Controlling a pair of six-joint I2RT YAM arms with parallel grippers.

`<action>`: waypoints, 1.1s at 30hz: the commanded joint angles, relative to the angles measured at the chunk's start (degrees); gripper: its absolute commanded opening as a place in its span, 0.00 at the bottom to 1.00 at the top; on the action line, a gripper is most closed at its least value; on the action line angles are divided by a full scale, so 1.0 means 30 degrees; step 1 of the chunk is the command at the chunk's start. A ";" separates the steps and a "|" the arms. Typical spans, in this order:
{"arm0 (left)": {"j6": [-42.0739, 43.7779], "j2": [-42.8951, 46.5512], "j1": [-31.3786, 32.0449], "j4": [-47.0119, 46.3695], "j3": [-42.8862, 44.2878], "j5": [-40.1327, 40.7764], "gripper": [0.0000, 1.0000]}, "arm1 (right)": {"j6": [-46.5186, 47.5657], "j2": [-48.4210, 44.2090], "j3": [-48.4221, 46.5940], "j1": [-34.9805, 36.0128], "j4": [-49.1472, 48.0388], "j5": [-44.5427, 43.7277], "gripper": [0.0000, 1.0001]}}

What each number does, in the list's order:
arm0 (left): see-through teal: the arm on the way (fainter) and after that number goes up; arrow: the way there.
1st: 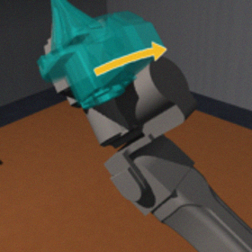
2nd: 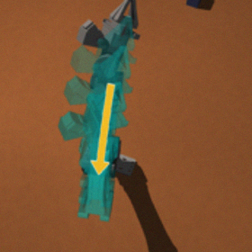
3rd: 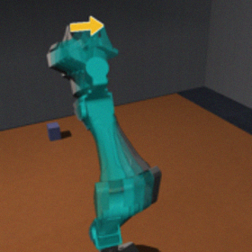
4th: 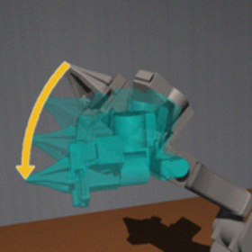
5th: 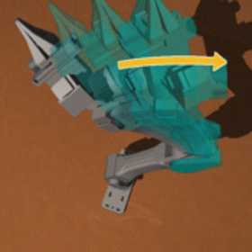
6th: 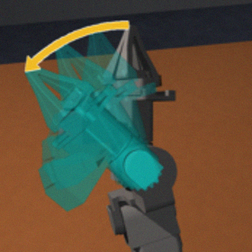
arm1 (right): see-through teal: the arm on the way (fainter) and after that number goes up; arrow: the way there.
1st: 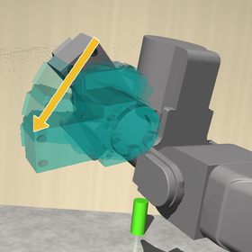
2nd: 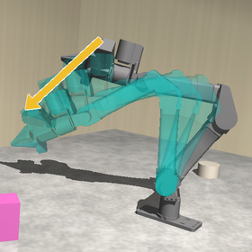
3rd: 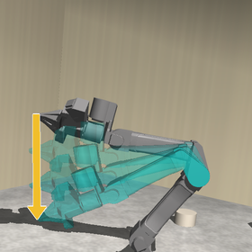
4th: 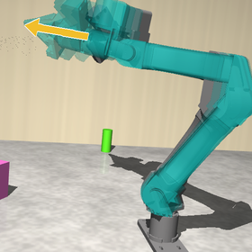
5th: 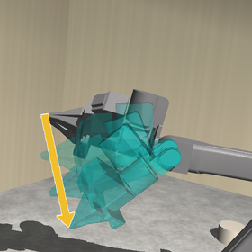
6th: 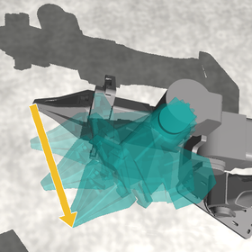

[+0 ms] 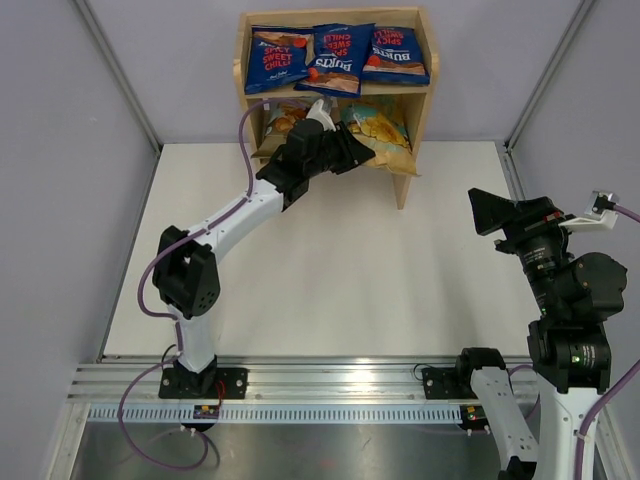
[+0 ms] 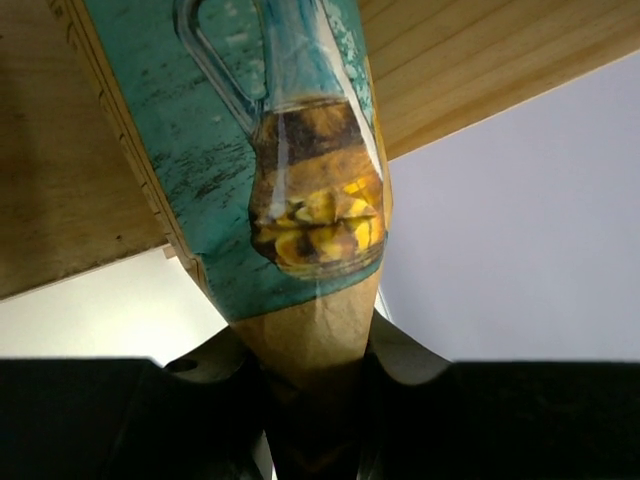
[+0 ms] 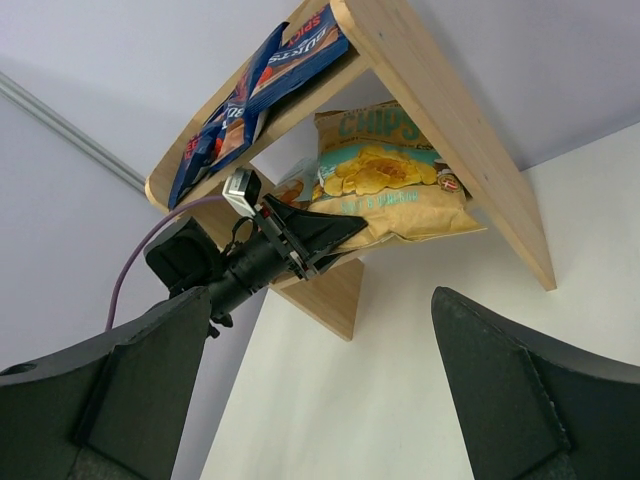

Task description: Place and organize the chips bags onto the shelf

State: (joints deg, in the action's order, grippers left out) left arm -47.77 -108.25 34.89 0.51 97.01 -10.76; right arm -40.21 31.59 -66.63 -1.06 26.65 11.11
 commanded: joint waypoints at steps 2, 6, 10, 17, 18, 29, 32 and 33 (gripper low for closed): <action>0.0161 0.0398 -0.0410 0.0675 0.1266 0.0245 0.30 | -0.0338 0.0074 -0.0378 0.0236 -0.0975 0.0631 0.99; 0.0044 0.0749 -0.0820 0.0825 0.1033 0.0336 0.26 | -0.0543 -0.0101 -0.0114 0.0265 -0.1004 0.0807 0.99; -0.0336 0.1393 -0.0938 0.0064 0.0068 0.0773 0.27 | -0.0748 -0.0102 0.0032 0.0236 -0.1209 0.0953 0.99; -0.0894 0.1424 -0.0938 -0.0494 0.0270 0.1361 0.55 | -0.0925 -0.0248 0.0179 0.0265 -0.1326 0.0983 0.99; -0.0865 0.1511 -0.0938 -0.0377 0.0299 0.1507 0.57 | -0.0866 -0.0306 0.0179 0.0236 -0.1239 0.0954 0.99; 0.1095 0.2536 -0.0558 0.4016 0.1471 0.4378 0.57 | -0.0719 -0.0336 0.0033 0.0265 -0.1004 0.1129 0.99; 0.1419 0.2830 -0.0557 0.4428 0.1501 0.4701 0.52 | -0.0748 -0.0365 0.0091 0.0265 -0.1063 0.1276 1.00; 0.1450 0.2888 -0.0557 0.4486 0.1501 0.4730 0.50 | -0.0748 -0.0423 0.0120 0.0236 -0.1034 0.1276 0.99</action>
State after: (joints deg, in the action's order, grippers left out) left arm -46.33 -104.62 32.99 14.74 97.91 -0.19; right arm -42.46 30.79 -66.19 -0.75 25.12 13.28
